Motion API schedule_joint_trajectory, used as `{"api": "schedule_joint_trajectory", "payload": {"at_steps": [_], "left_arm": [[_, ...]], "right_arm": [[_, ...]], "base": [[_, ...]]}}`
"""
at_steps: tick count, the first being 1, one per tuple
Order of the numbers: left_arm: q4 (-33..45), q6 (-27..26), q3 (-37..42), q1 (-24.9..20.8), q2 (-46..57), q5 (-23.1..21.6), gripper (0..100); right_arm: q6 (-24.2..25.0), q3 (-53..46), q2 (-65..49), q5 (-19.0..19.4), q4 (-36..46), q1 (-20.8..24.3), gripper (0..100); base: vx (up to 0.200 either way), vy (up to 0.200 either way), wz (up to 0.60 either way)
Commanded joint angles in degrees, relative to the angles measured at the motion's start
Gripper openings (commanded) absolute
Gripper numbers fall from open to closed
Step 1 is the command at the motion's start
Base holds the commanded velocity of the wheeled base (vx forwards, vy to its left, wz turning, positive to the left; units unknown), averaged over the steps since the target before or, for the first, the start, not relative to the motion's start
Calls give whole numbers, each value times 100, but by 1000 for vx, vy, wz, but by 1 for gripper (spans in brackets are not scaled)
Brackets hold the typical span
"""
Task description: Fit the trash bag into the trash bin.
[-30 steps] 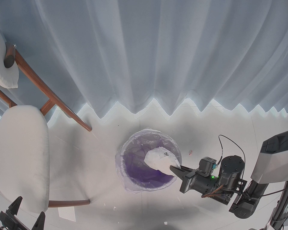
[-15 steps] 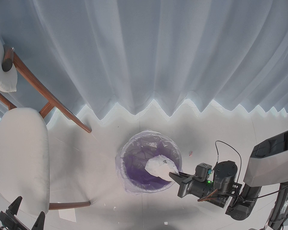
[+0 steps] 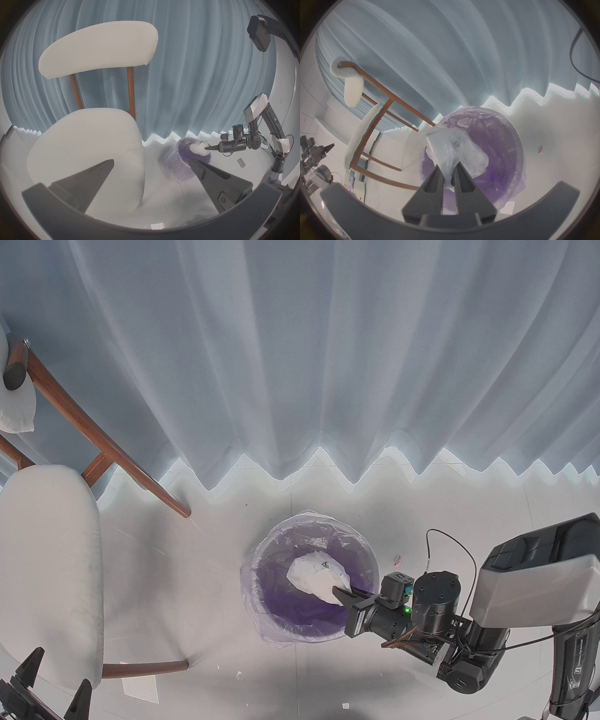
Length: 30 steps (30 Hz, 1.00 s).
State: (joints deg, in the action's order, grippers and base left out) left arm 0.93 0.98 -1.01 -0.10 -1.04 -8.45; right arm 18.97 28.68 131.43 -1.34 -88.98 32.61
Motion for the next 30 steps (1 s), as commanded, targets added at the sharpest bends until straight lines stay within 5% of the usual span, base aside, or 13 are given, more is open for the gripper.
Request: {"api": "schedule_joint_trajectory", "payload": {"at_steps": [1,11,12,30], "left_arm": [[-5,-1,31,1,77,-8,100],[-40,-1,40,1,77,-8,100],[-40,-1,40,1,77,-8,100],[-49,-1,40,1,77,-8,100]], "right_arm": [[19,252,357,-77,-93,-35,0],[28,498,656,-103,-93,-71,0],[28,507,656,-103,-93,-71,100],[46,384,375,-261,-93,-62,100]], "base": [[0,0,0],[0,0,0],[0,0,0],[0,0,0]]}}
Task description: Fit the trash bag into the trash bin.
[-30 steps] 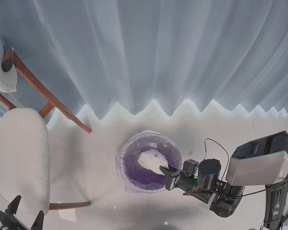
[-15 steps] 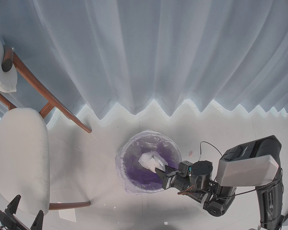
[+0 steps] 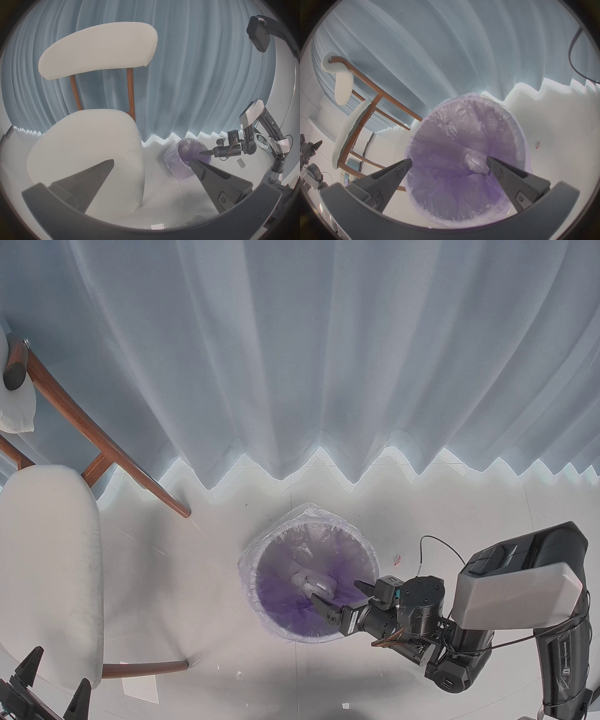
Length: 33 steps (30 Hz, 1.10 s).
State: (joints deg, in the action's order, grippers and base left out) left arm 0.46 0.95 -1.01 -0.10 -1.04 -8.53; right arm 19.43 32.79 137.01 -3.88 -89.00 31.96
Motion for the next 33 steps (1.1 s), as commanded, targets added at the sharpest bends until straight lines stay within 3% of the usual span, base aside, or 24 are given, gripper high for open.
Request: {"api": "schedule_joint_trajectory", "payload": {"at_steps": [1,15,22,33], "left_arm": [[-2,2,40,1,77,1,100],[6,2,40,1,77,-8,100],[-2,2,40,1,77,-17,100],[-187,2,101,1,77,-52,100]], "right_arm": [[8,-45,-254,-25,-91,-6,100],[-36,-300,-1950,-175,-73,-340,100],[-54,-669,-2864,-148,-56,-850,100],[-308,-1601,-4103,-157,-38,-2098,100]], "base": [[0,0,0],[0,0,0],[0,0,0],[0,0,0]]}}
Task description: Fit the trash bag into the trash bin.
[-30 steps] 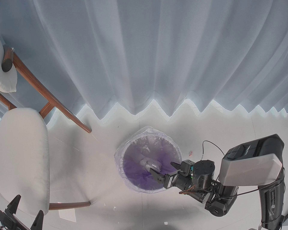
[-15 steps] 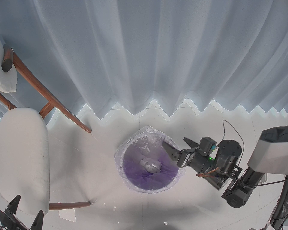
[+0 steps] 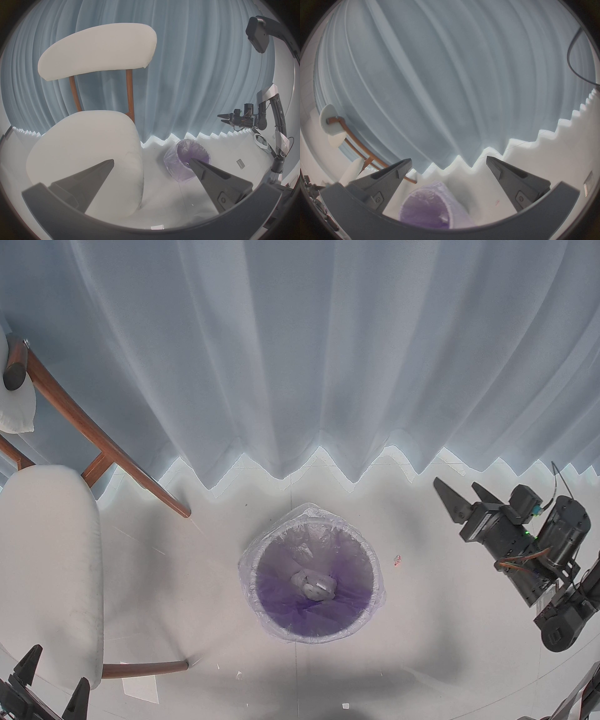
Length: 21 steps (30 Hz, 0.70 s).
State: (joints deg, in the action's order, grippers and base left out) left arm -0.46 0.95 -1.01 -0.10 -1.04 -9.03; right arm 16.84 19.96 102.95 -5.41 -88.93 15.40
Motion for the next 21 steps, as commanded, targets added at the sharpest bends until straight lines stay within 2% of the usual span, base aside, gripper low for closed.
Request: {"api": "schedule_joint_trajectory", "payload": {"at_steps": [1,2,9,15,19,20,21], "left_arm": [[-86,10,101,1,77,-2,100],[-86,10,101,1,77,-2,100],[-94,10,101,1,77,-2,100],[-94,2,101,1,77,-28,100],[-86,-7,101,1,77,-661,100],[-77,-86,101,1,77,-951,100],[-68,-113,101,1,77,-995,100]], "right_arm": [[-66,-361,-812,5,-37,-555,100],[-66,-361,-812,5,-37,-555,100],[-233,-475,-1585,207,122,-1768,100],[-418,-501,-1910,436,165,-2243,100],[-541,-458,-2191,453,192,-2339,100],[-541,-545,-2429,453,332,-2339,100],[-541,-563,-2490,453,368,-2339,100]], "base": [[0,0,0],[0,0,0],[0,0,0],[0,0,0],[0,0,0],[0,0,0],[0,0,0]]}}
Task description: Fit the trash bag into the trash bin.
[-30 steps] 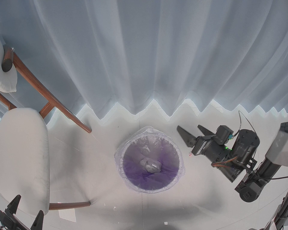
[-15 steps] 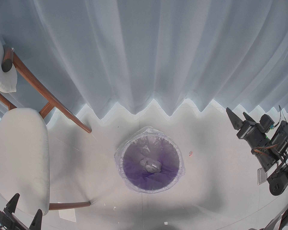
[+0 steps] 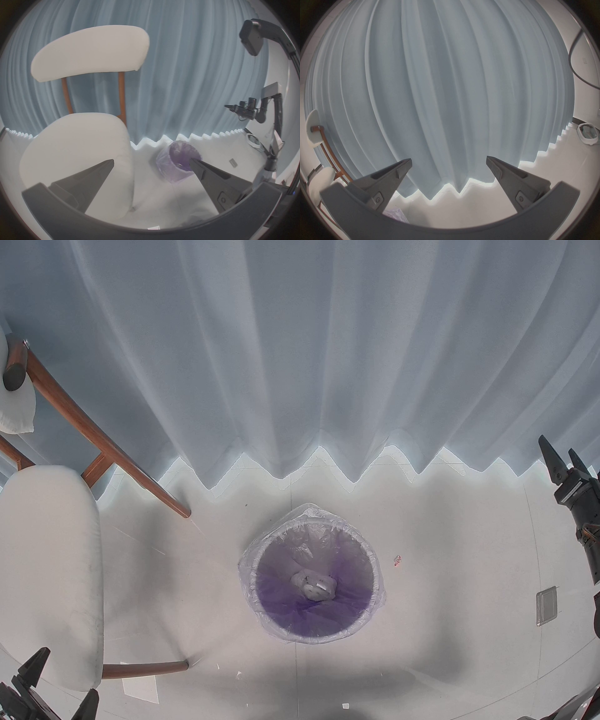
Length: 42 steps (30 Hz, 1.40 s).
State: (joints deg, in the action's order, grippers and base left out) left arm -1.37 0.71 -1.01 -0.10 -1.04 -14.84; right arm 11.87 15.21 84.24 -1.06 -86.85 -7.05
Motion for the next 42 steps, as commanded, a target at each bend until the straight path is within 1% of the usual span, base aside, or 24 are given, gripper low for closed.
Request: {"api": "schedule_joint_trajectory", "payload": {"at_steps": [1,2,4,6,7,8,9,10,11,12,15,19,20,23,24,25,26,33,34,36,37,39,41,42], "left_arm": [[31,-185,101,1,77,-555,100],[49,-290,101,1,77,-661,100],[84,-282,101,1,77,-661,100],[84,-229,101,1,77,-485,100],[84,-194,101,1,77,-239,100],[84,-194,101,1,77,-239,100],[84,-44,101,1,86,666,100],[66,17,101,1,77,1150,100],[119,61,101,1,86,1492,100],[137,79,101,1,86,1554,100],[180,184,101,1,86,1501,100],[189,114,101,1,77,1422,100],[198,52,101,1,86,1343,100],[198,-9,101,1,77,1255,100],[198,-9,101,1,77,1255,100],[198,-9,101,1,86,1255,100],[198,0,101,1,77,1264,100],[198,0,101,1,77,1264,100],[198,8,101,1,77,1264,100],[198,8,101,1,77,1264,100],[198,17,101,1,77,1264,100],[198,17,101,1,77,1264,100],[198,17,101,1,77,1264,100],[198,26,101,1,86,1264,100]], "right_arm": [[-45,-168,-830,27,379,-95,100],[-36,-212,-1173,36,766,-95,100],[-36,-203,-1577,88,1267,-95,100],[-45,-159,-1946,194,1785,-95,100],[-54,-142,-2113,238,2014,-95,100],[-54,-142,-2113,238,2014,-95,100],[-133,-159,-2430,282,2418,-86,100],[-247,-229,-2623,291,2594,-69,100],[-344,-282,-2781,326,2708,-60,100],[-379,-300,-2851,361,2752,-60,100],[-502,-537,-3361,713,3060,-69,100],[-651,-774,-3783,792,3420,-60,100],[-722,-897,-4064,827,3710,-60,100],[-783,-1003,-4442,1003,4105,-60,100],[-880,-1073,-4750,1178,4422,-69,100],[-924,-1091,-4890,1257,4580,-69,100],[-1038,-1143,-5207,1398,4984,-69,100],[-1398,-1328,-6244,1679,6417,-60,100],[-1416,-1398,-6402,1750,6549,-51,100],[-1416,-1398,-6402,1750,6549,-51,100],[-1495,-1521,-6982,2154,7041,19,100],[-1557,-1521,-7211,2286,7428,107,100],[-1627,-1521,-7360,2312,7612,221,100],[-1662,-1521,-7527,2312,7841,432,100]], "base": [[0,0,0],[0,0,0],[0,0,0],[0,0,0],[0,0,0],[0,0,0],[0,0,0],[0,0,0],[0,0,0],[0,0,0],[0,0,0],[0,0,0],[0,0,0],[0,0,0],[0,0,0],[0,0,0],[0,0,0],[0,0,0],[0,0,0],[0,0,0],[0,0,0],[0,0,0],[0,0,0],[0,0,0]]}}
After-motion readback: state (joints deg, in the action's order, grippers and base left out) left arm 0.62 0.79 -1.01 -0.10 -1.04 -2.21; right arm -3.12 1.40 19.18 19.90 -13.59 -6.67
